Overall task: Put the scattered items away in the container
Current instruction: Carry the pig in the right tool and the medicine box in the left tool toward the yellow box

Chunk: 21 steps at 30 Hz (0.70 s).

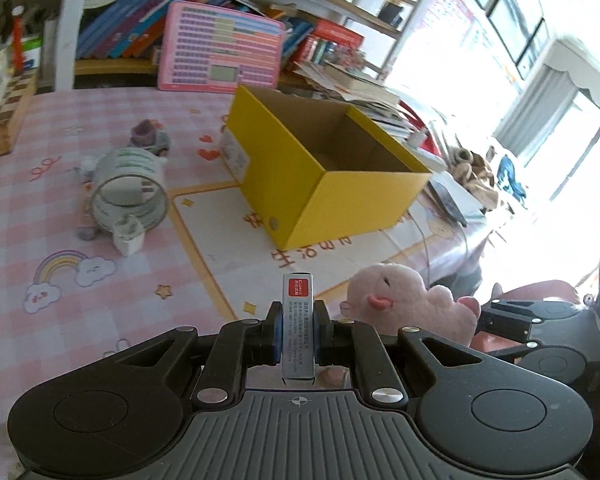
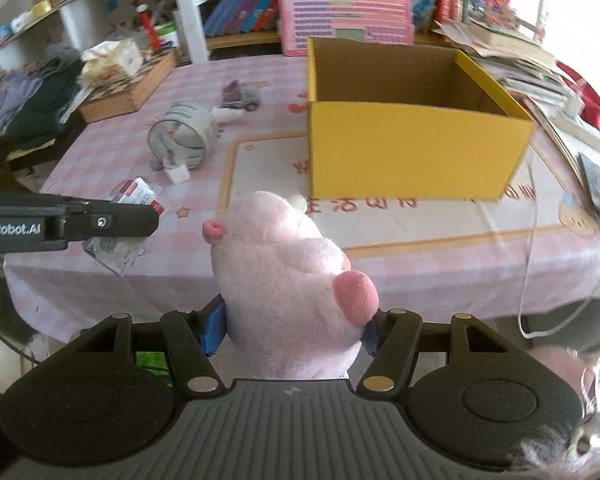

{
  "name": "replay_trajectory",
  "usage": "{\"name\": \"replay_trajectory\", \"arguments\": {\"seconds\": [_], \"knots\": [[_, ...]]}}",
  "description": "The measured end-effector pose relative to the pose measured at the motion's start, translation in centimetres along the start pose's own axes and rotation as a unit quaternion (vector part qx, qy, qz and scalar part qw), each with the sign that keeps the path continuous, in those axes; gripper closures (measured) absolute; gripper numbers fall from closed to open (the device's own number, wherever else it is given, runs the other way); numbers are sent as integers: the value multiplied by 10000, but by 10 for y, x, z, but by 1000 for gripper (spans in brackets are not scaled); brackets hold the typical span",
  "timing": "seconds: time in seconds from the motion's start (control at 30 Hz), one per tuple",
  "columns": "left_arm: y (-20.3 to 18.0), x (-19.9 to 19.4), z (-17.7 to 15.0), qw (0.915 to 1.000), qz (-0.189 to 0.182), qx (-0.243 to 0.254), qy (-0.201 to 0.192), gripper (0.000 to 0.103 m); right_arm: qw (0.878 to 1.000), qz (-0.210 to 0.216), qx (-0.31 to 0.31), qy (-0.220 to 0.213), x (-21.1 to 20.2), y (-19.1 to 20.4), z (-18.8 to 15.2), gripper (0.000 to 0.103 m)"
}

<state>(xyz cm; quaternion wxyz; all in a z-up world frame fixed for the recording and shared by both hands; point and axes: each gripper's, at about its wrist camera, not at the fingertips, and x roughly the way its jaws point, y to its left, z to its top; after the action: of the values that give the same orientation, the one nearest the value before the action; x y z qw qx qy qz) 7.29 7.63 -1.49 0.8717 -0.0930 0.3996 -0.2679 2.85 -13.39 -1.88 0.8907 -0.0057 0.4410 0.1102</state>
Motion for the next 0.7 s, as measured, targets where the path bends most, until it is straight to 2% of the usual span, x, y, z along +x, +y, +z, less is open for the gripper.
{"name": "replay_trajectory", "arguments": {"seconds": [0.17,0.7], "knots": [[-4,2,-1,9999,-89,61,36,90,9996,-80,255,24,-4,-9,-4,42],[-29,30,13,9987,-360,342,153,90,9981,-344,504,-14,-10,-43,-6,42]]}}
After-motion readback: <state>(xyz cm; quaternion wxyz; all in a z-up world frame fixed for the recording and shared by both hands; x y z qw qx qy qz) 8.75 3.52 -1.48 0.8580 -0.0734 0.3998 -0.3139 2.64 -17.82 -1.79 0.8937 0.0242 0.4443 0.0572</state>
